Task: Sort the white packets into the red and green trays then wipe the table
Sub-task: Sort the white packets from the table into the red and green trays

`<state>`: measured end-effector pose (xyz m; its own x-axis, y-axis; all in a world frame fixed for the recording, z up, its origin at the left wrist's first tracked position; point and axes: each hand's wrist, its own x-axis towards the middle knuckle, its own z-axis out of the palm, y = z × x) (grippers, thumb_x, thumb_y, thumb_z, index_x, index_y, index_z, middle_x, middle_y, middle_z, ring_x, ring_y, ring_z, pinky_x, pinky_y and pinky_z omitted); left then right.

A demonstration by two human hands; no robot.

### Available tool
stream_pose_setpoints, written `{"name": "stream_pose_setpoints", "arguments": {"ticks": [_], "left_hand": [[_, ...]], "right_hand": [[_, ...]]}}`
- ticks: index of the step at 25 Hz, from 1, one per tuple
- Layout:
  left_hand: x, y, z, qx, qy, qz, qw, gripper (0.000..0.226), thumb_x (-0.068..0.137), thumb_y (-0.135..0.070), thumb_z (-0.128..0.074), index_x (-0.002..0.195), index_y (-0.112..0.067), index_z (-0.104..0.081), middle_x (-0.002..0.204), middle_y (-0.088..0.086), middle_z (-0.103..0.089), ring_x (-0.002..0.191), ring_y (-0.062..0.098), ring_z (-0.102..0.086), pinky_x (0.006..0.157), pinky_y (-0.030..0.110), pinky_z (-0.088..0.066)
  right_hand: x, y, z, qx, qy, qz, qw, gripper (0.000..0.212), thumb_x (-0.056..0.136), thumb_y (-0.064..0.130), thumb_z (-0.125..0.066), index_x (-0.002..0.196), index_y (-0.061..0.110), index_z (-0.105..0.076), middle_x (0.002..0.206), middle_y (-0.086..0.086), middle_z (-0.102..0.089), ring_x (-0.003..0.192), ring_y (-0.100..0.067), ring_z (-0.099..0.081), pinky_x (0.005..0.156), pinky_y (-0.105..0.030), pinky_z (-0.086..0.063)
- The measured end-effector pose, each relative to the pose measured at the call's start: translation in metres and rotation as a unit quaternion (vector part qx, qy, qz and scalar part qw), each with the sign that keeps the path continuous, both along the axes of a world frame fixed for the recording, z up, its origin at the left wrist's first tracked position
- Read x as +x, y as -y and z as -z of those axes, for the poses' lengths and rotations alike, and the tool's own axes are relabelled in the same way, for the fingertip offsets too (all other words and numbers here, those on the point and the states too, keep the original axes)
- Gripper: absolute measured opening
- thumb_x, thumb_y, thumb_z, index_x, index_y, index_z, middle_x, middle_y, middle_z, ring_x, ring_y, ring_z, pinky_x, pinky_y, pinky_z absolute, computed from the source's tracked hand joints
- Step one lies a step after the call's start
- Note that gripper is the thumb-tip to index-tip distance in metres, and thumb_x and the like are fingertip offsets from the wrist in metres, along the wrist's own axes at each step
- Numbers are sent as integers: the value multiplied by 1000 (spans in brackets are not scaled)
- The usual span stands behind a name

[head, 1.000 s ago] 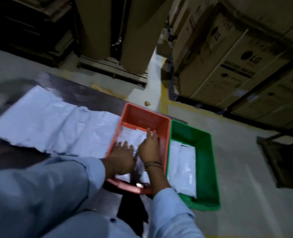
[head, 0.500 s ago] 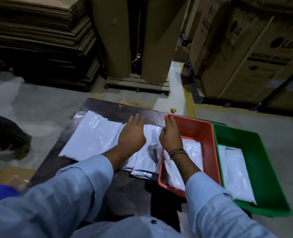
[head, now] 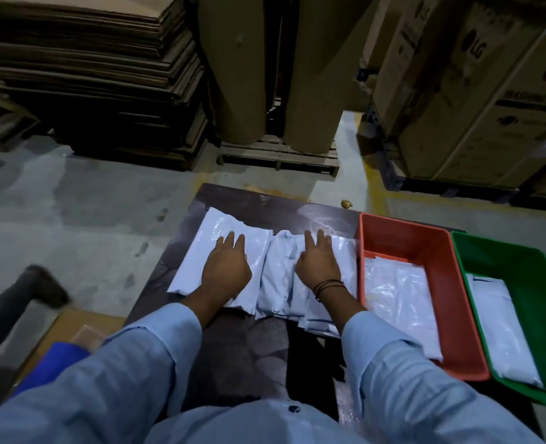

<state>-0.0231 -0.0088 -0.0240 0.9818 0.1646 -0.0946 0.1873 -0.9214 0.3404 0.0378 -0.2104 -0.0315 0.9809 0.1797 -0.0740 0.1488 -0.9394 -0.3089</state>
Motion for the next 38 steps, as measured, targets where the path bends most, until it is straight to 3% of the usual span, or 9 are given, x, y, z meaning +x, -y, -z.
{"name": "stream_pose_setpoints", "arguments": {"ticks": [6, 10, 14, 16, 19, 21, 25, 30, 38], "left_hand": [[-9, -21, 19, -15, -26, 10, 999, 55, 105, -28, -41, 157, -16, -29, 166, 9, -24, 153, 33, -22, 120, 43, -28], [-14, -22, 28, -31, -41, 21, 998, 56, 105, -29, -42, 158, -18, -28, 167, 8, -23, 153, 32, -20, 120, 42, -26], [-18, -22, 31, -44, -46, 20, 998, 58, 104, -32, -43, 158, -19, -26, 167, 8, -21, 154, 31, -18, 121, 42, -24], [-18, -23, 31, -48, -46, 23, 998, 59, 105, -34, -43, 159, -19, -26, 168, 7, -20, 154, 31, -17, 121, 42, -24], [-18, -26, 33, -55, -48, 28, 997, 60, 104, -36, -44, 159, -19, -26, 168, 7, -20, 154, 31, -18, 121, 42, -25], [-18, -28, 34, -60, -50, 29, 997, 61, 104, -37, -45, 159, -20, -26, 167, 7, -20, 154, 31, -19, 121, 42, -25], [-18, -31, 34, -67, -44, 25, 996, 61, 103, -36, -46, 159, -20, -26, 168, 7, -20, 154, 31, -18, 121, 44, -26], [-16, -29, 35, -68, -41, 33, 996, 62, 103, -39, -46, 158, -21, -26, 168, 7, -19, 154, 32, -18, 122, 43, -23], [-5, 15, 31, -58, -27, 99, 993, 64, 102, -42, -46, 158, -20, -26, 168, 9, -19, 154, 33, -18, 122, 43, -22]], "right_hand": [[-12, 14, 29, -127, -36, 106, 986, 81, 93, 46, -48, 156, 9, -12, 161, -26, -8, 147, -47, -8, 120, -53, -5], [-19, 16, 42, -157, -31, 100, 982, 77, 93, 50, -44, 155, 12, -18, 161, -22, -15, 147, -43, -14, 120, -53, -8], [-25, 13, 48, -153, -19, 116, 981, 72, 92, 53, -37, 156, 23, -21, 164, -9, -16, 145, -51, -5, 114, -57, 9], [-24, 14, 50, -158, -28, 113, 981, 69, 93, 52, -37, 155, 28, -22, 164, -6, -18, 142, -54, -9, 114, -60, 4], [-25, 17, 52, -167, 3, 99, 981, 63, 89, 46, -43, 148, 27, -40, 151, -11, -43, 122, -55, -40, 105, -60, -27], [-21, 24, 53, -174, 25, 92, 980, 62, 85, 45, -48, 144, 27, -47, 140, -11, -54, 105, -48, -50, 94, -53, -38], [-14, 23, 45, -159, 16, 130, 979, 70, 85, 54, -53, 149, 38, -31, 143, -11, -39, 111, -41, -42, 98, -50, -35], [-14, 13, 36, -83, -48, 152, 984, 69, 88, 65, -43, 150, 45, -19, 158, -4, -18, 128, -43, -28, 105, -54, -32], [-5, 14, -6, -31, 99, 157, 982, 61, 93, 60, -41, 150, 41, -29, 157, -5, -29, 124, -41, -38, 105, -51, -31]]}}
